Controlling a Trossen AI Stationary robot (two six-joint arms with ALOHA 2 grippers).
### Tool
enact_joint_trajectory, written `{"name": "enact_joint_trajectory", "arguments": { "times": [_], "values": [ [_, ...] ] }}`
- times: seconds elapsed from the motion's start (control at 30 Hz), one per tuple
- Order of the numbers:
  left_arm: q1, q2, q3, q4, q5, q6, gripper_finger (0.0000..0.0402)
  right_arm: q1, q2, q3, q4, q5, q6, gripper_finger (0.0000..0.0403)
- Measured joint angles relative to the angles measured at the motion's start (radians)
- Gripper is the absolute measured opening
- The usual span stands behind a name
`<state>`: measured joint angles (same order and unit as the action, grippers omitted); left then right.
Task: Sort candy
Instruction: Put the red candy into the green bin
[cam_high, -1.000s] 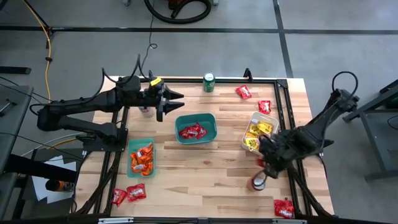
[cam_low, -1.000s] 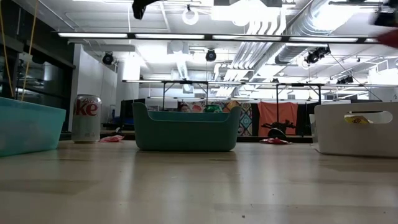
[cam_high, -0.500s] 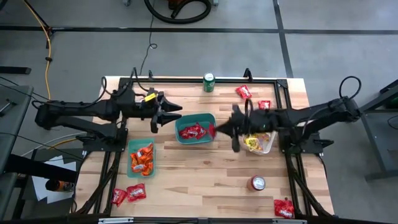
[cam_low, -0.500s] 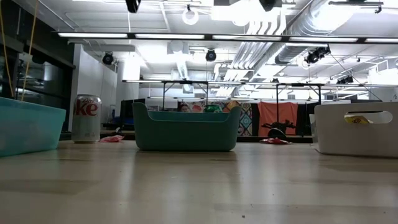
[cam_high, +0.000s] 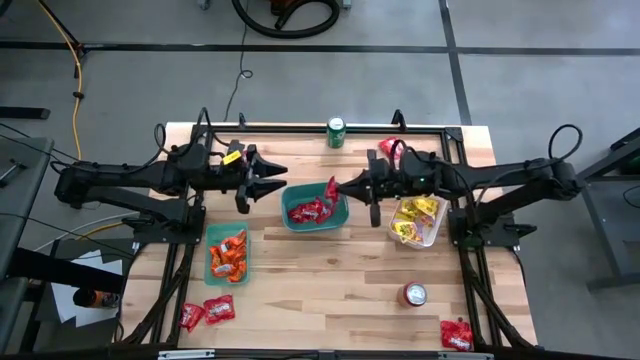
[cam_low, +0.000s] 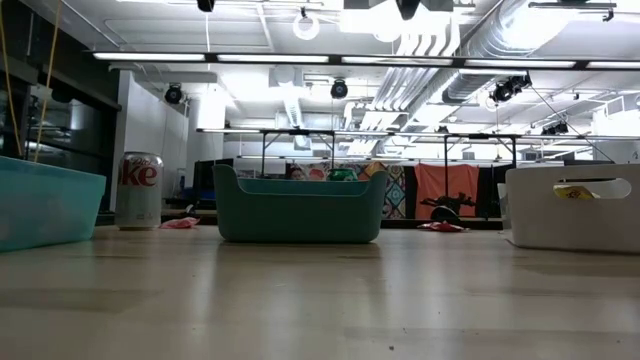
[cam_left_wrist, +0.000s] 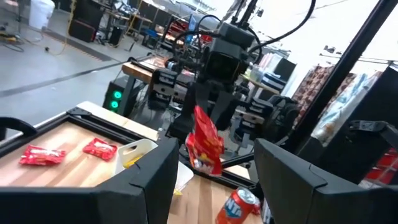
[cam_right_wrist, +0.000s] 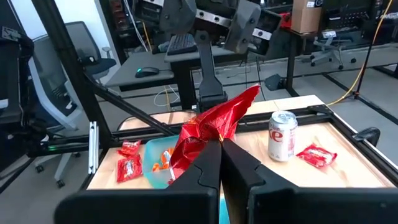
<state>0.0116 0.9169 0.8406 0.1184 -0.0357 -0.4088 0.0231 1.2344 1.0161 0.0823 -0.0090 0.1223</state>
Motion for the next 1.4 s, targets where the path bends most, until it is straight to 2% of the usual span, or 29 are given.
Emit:
{"name": "enact_joint_trajectory", "arguments": {
  "times": [0.3, 0.47, 0.73, 0.83, 1.17, 1.27, 1.4],
  "values": [
    [0.002, -0.001, 0.000, 0.008, -0.031, 0.022, 0.0197, -0.037, 0.203, 0.000, 0.177, 0.009, 0.011, 0.0000],
    [0.002, -0.002, 0.000, 0.007, -0.033, 0.027, 0.0197, -0.074, 0.315, 0.000, 0.161, 0.080, 0.128, 0.0000],
    [0.002, -0.002, 0.000, 0.007, -0.033, 0.027, 0.0197, -0.089, 0.410, 0.000, 0.085, 0.075, 0.193, 0.0007],
    [0.002, -0.002, 0.000, 0.007, -0.033, 0.027, 0.0197, -0.089, 0.410, 0.000, 0.050, 0.074, 0.207, 0.0040],
    [0.002, -0.002, 0.000, 0.007, -0.080, 0.027, 0.0197, -0.092, 0.367, 0.009, 0.005, 0.068, 0.236, 0.0240],
    [0.002, -0.002, 0.000, 0.006, -0.081, 0.020, 0.0197, -0.107, 0.296, 0.052, -0.059, 0.052, 0.236, 0.0266],
    [0.002, -0.002, 0.000, 0.007, -0.083, 0.020, 0.0197, -0.129, 0.156, 0.124, -0.154, 0.055, 0.162, 0.0270]
  ]
}}
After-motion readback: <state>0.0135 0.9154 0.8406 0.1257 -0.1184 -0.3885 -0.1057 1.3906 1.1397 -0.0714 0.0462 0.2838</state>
